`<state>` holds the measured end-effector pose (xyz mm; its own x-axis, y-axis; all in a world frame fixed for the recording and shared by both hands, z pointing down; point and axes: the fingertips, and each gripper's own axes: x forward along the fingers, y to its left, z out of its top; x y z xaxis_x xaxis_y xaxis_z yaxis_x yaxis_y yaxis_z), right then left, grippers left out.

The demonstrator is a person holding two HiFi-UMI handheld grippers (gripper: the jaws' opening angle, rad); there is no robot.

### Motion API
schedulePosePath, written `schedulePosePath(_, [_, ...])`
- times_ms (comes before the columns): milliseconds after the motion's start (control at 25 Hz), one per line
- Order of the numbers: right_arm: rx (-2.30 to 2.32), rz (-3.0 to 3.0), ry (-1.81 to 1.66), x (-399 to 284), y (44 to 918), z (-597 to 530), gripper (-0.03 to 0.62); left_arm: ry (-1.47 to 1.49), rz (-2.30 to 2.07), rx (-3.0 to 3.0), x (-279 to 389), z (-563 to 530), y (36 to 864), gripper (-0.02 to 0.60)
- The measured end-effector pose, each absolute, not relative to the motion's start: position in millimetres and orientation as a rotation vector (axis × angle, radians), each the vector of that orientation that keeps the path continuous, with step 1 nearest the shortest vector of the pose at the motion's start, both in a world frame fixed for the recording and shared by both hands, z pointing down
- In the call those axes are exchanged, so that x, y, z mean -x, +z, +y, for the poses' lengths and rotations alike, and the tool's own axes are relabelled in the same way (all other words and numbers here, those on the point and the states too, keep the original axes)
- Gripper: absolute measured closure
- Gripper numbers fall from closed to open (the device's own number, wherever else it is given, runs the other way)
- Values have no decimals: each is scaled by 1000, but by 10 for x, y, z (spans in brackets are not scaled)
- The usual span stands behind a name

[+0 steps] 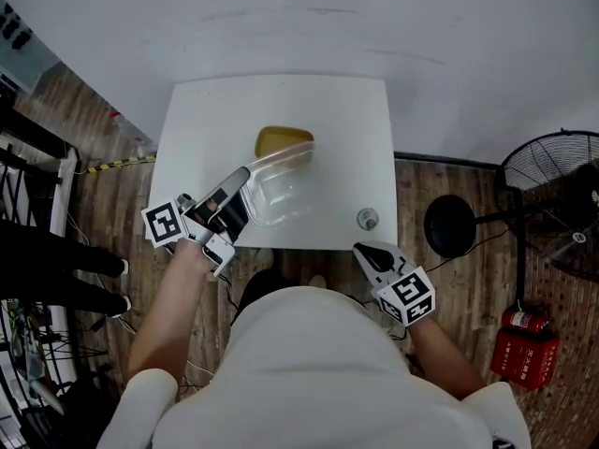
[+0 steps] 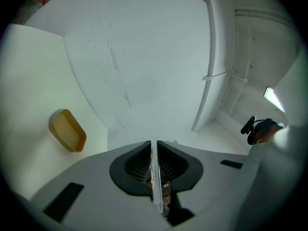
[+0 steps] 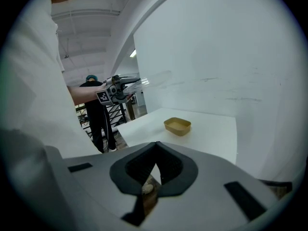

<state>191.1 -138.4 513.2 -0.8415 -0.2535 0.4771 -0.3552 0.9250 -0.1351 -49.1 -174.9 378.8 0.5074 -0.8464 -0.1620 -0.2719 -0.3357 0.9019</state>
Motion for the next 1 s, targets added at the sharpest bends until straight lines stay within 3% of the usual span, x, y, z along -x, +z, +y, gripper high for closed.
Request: schedulePosePath(1000, [-446, -2612, 306, -2045, 5177, -1358, 588, -805, -904, -1866, 332, -1698, 3802, 532])
